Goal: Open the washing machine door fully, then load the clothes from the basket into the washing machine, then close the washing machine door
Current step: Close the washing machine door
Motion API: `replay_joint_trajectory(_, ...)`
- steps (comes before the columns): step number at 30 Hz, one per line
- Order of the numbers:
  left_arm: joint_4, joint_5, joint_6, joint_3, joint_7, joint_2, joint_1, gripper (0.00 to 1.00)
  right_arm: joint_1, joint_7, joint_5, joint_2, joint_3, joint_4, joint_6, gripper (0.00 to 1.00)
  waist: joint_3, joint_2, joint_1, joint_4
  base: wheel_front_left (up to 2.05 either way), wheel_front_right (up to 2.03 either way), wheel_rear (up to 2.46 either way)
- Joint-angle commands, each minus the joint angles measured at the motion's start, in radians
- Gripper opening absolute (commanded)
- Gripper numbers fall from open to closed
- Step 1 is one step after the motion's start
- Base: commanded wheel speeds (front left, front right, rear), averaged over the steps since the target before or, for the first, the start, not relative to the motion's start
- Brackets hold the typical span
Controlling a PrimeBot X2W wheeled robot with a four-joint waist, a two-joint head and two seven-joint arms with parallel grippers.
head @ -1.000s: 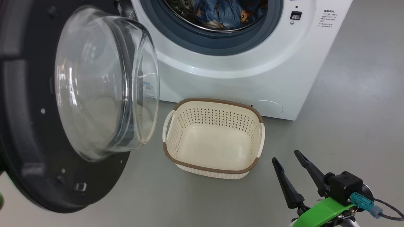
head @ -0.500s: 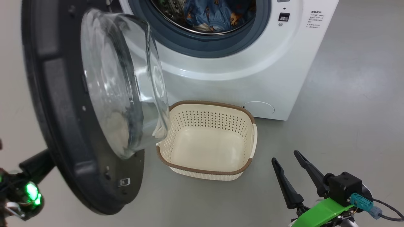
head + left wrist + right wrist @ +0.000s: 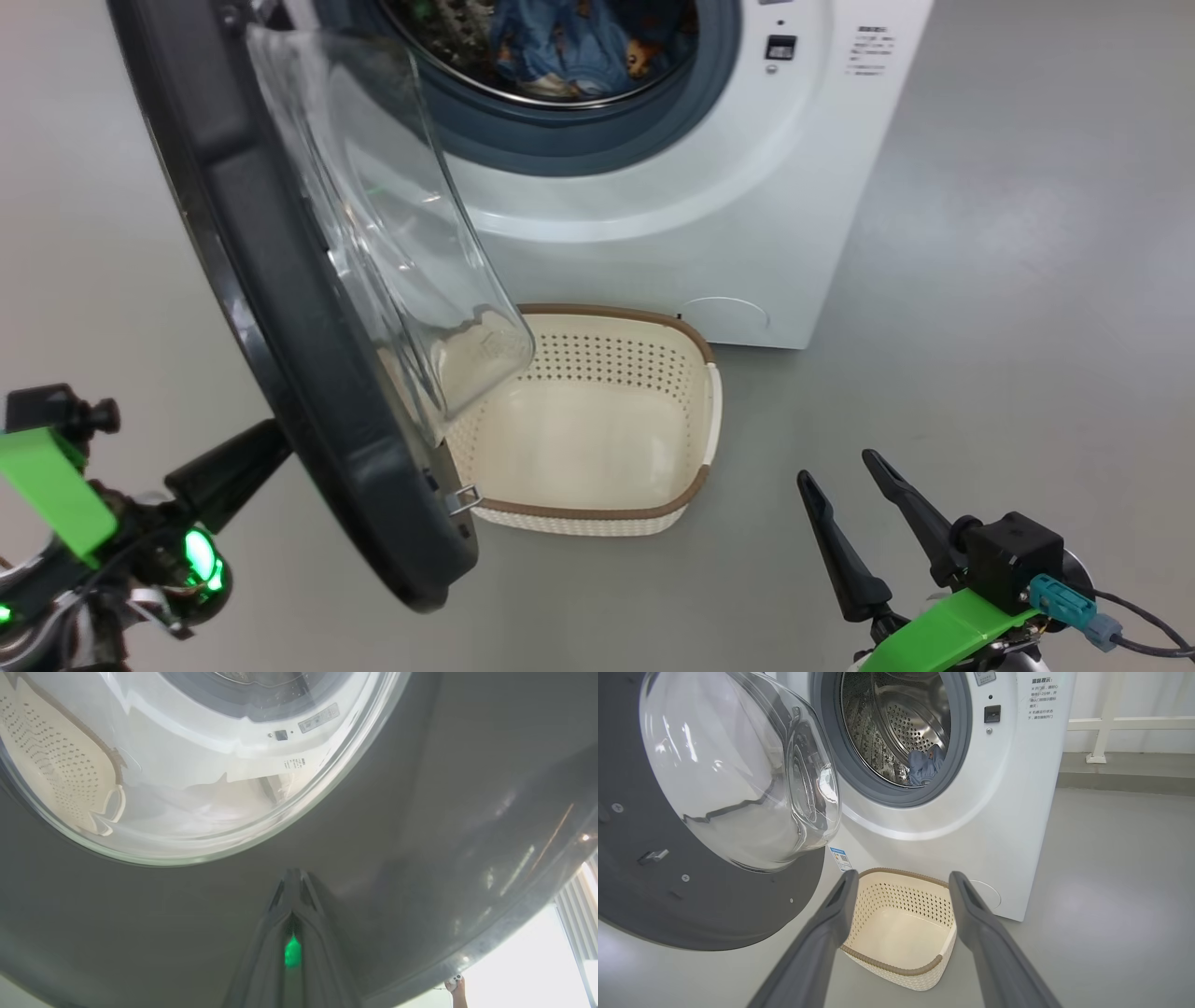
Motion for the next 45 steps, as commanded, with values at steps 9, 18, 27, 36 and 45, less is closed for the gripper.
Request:
replay_joint_trajectory(9,0.031,-0.091,-0.057,-0.133,-0.163,0.015,0.011,0.00,-0.032,-0.022,0.011,0.006,0.030,-0.011,0.010,1.00,0.005,0.0000,-0.0001,-0.085,0.00,0.00,0.00)
replay_joint_trajectory(18,0.098,-0.142,-0.096,-0.256,-0.329,0.015,-0.027,0.00,-0.044,-0.034,0.014,0.011,0.026,-0.005,0.010,1.00,0.024,0.0000,-0.0001,-0.144,0.00,0.00,0.00)
replay_joint_trajectory(27,0.153,-0.192,-0.113,-0.352,-0.467,0.015,-0.097,0.00,-0.057,-0.050,0.016,0.016,0.023,0.007,0.010,1.00,0.044,0.0000,-0.0001,-0.188,0.00,0.00,0.00)
replay_joint_trajectory(36,0.176,-0.224,-0.115,-0.447,-0.624,0.015,-0.165,0.00,-0.073,-0.065,0.021,0.022,0.026,0.021,0.010,1.00,0.058,0.0000,-0.0001,-0.238,0.00,0.00,0.00)
replay_joint_trajectory(45,0.235,-0.237,-0.115,-0.535,-0.843,0.015,-0.236,0.00,-0.086,-0.084,0.030,0.026,0.027,0.045,0.010,1.00,0.065,0.0000,-0.0001,-0.303,0.00,0.00,0.00)
